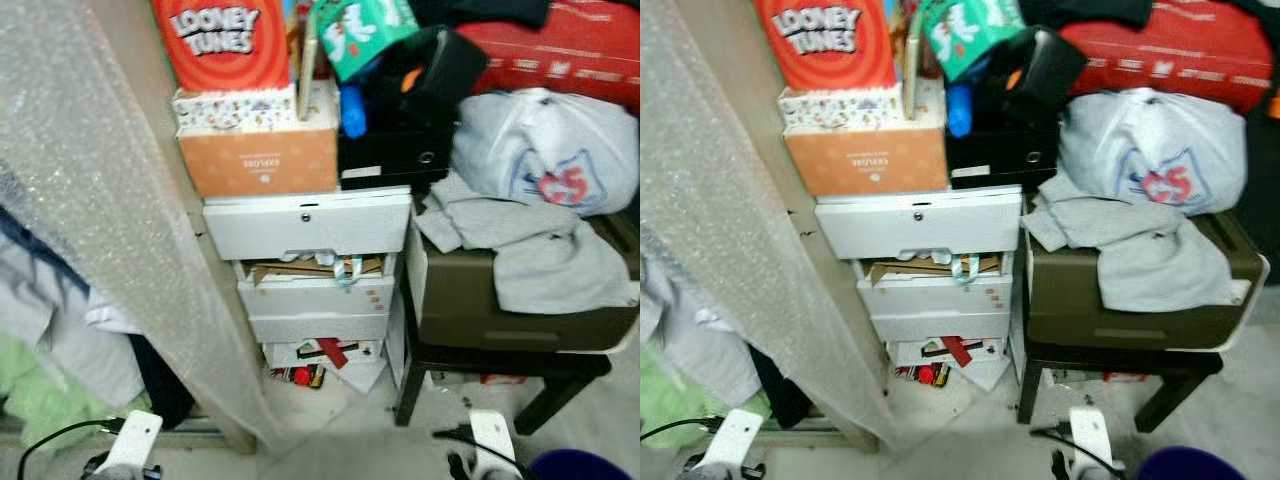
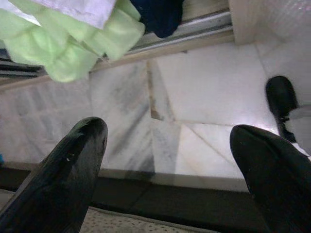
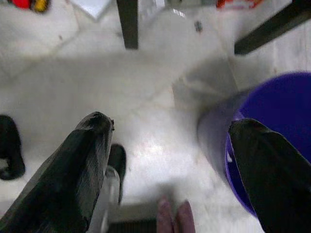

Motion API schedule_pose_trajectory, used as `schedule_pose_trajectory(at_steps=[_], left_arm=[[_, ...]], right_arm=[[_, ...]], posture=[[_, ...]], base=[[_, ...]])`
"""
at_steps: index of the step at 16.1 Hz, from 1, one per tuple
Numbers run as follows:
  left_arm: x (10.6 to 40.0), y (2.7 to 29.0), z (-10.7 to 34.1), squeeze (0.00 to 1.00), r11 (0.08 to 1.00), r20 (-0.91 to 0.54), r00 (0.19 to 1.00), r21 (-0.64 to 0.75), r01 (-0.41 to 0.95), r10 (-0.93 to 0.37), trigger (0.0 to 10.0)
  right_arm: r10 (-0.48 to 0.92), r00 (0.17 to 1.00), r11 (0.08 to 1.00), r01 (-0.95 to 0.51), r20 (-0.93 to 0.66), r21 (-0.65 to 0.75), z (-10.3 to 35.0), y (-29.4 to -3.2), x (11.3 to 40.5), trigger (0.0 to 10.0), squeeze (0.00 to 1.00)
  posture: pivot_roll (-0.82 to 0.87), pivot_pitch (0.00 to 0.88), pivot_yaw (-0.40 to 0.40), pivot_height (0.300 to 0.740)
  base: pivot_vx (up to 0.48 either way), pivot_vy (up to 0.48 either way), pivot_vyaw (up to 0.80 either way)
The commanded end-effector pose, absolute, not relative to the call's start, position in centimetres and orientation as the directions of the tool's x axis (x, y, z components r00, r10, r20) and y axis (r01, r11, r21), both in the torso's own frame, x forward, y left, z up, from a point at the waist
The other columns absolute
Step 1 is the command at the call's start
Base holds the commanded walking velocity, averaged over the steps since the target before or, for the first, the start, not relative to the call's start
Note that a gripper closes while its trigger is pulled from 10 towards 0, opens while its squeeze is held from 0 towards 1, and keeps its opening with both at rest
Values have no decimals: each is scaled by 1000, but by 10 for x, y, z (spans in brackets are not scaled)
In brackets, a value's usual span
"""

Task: Clean up the room

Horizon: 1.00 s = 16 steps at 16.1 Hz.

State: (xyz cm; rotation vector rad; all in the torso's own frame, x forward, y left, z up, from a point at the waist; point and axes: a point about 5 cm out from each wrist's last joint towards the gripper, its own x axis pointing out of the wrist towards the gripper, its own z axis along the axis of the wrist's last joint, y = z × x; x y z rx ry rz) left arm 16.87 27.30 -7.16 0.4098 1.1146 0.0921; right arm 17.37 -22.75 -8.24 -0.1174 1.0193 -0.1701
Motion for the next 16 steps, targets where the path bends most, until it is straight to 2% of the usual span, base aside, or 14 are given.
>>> schedule_pose_trajectory(at_steps=[1, 9, 16], left_arm=[[172, 276, -69, 0, 918, -849, 449, 374, 135, 280, 10000], [171, 268, -72, 0, 906, -858, 437, 380, 188, 269, 10000], [202, 239, -66, 0, 899, -841, 486, 381, 217, 239, 10000]], right_arm=[[-189, 527, 982, 85, -828, -170, -80, -224, 181, 10000, 0], [-200, 513, 979, 75, -834, -189, -82, -224, 178, 10000, 0], [-183, 534, 981, 51, -826, -185, -80, -216, 184, 10000, 0]], posture=[[-137, 0, 56, 740], [-156, 0, 73, 740], [-154, 0, 76, 740]], base=[[0, 360, 0], [0, 449, 0], [0, 480, 0]])
